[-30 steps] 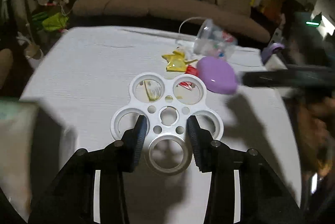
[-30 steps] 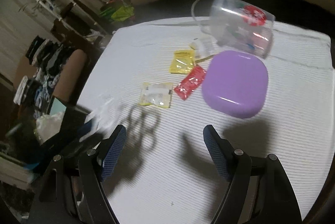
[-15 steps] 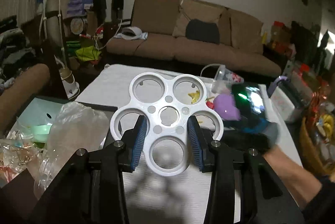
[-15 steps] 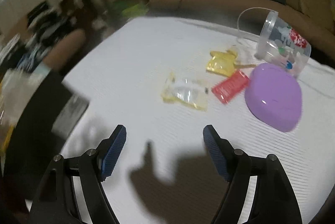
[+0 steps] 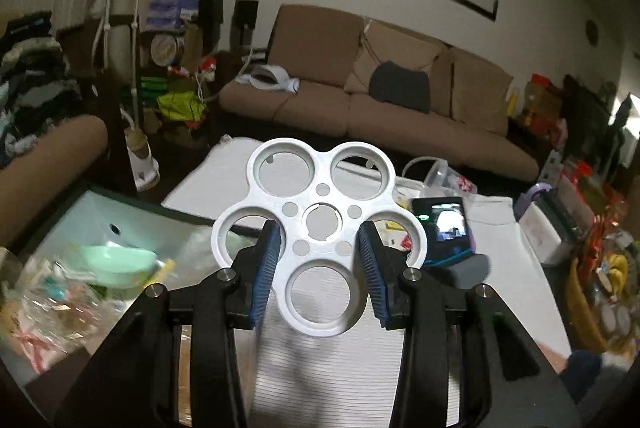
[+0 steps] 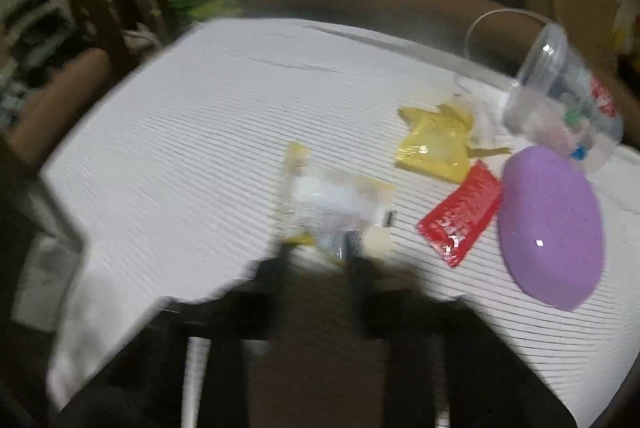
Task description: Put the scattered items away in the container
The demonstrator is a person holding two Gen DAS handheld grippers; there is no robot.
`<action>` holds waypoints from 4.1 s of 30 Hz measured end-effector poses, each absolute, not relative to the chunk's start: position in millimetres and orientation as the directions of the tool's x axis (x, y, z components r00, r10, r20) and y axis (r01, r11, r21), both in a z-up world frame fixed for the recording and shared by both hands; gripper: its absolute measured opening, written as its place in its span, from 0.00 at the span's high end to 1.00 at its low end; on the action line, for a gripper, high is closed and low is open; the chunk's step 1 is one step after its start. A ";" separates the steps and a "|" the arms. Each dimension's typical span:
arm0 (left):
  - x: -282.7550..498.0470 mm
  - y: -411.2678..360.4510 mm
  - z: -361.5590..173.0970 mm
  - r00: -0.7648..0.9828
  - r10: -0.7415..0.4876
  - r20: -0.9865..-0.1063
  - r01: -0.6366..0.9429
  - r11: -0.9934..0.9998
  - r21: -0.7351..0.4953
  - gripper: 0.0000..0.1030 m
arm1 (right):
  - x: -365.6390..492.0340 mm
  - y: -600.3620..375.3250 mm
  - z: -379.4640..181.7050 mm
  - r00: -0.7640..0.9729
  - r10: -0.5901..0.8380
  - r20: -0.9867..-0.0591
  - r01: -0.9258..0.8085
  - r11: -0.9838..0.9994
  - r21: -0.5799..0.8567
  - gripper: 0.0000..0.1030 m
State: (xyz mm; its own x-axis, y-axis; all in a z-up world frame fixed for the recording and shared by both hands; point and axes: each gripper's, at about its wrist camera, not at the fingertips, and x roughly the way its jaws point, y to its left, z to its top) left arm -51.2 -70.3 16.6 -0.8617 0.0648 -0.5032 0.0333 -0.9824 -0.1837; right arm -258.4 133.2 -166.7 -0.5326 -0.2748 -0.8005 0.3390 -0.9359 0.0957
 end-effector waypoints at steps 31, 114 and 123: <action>-54.9 -41.3 16.6 -0.849 0.029 -0.528 0.042 -0.992 -0.122 0.63 | -279.8 112.9 -181.5 -0.628 -0.088 -0.774 0.253 -0.963 -0.095 0.11; -74.9 -9.4 3.4 -0.780 0.134 -0.611 -0.031 -0.984 -0.177 0.00 | -208.1 314.3 -92.2 -0.594 -0.163 -0.788 -0.045 -0.971 0.235 0.09; -95.7 -3.8 -33.9 -0.712 0.152 -0.685 0.001 -0.976 -0.217 0.01 | -317.7 285.0 -162.1 -0.511 0.080 -0.856 -0.091 -0.995 -0.039 0.04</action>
State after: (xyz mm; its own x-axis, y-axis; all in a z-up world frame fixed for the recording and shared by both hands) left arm -95.7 -3.8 -33.9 -0.7124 0.1516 -0.6852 0.0009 -0.9762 -0.2169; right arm -317.7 285.0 -162.1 -0.5110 0.0802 -0.8558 -0.0914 -0.9951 -0.0386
